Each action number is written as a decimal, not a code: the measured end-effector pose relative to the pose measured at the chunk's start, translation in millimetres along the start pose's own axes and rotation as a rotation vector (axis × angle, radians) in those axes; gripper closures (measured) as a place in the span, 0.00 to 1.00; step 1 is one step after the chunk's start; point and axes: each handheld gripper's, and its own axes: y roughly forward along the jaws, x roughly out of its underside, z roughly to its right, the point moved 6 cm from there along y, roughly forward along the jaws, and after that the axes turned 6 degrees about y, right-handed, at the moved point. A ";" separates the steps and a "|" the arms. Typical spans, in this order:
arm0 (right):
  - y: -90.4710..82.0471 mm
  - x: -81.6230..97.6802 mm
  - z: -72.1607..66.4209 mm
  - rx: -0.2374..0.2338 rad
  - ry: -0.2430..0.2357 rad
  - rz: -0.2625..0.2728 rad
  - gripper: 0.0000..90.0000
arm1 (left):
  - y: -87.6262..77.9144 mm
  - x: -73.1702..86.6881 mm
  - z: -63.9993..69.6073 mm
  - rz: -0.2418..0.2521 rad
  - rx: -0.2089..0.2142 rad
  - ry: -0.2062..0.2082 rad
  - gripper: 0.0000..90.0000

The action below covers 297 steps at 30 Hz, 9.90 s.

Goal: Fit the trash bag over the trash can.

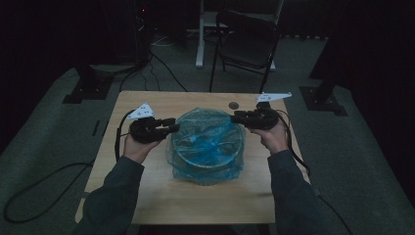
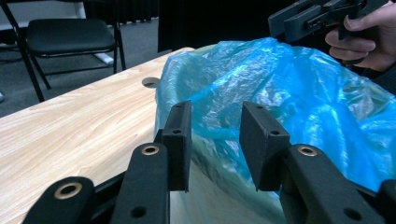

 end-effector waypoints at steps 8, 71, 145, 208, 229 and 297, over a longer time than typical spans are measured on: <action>13.0 0.9 5.7 0.008 -0.005 -0.043 0.72 | 14.2 -0.5 -9.7 -0.033 -0.022 -0.021 0.71; 34.7 23.4 40.3 0.099 0.134 -0.105 0.87 | 45.3 40.2 -29.9 -0.101 -0.059 -0.151 1.00; -9.8 83.7 2.3 0.090 0.024 -0.077 0.66 | 12.9 -49.8 23.7 -0.035 0.086 0.119 0.68; -17.4 85.9 -8.5 0.002 -0.010 -0.090 0.84 | 100.4 -51.8 65.3 -0.471 0.151 0.444 0.83; -16.3 87.0 -8.2 -0.002 -0.007 -0.097 0.84 | 120.9 -40.9 64.6 -0.597 0.094 0.511 0.71; -14.2 89.2 -8.7 -0.010 -0.008 -0.108 0.85 | 145.1 -10.6 64.9 -0.858 0.013 0.649 0.59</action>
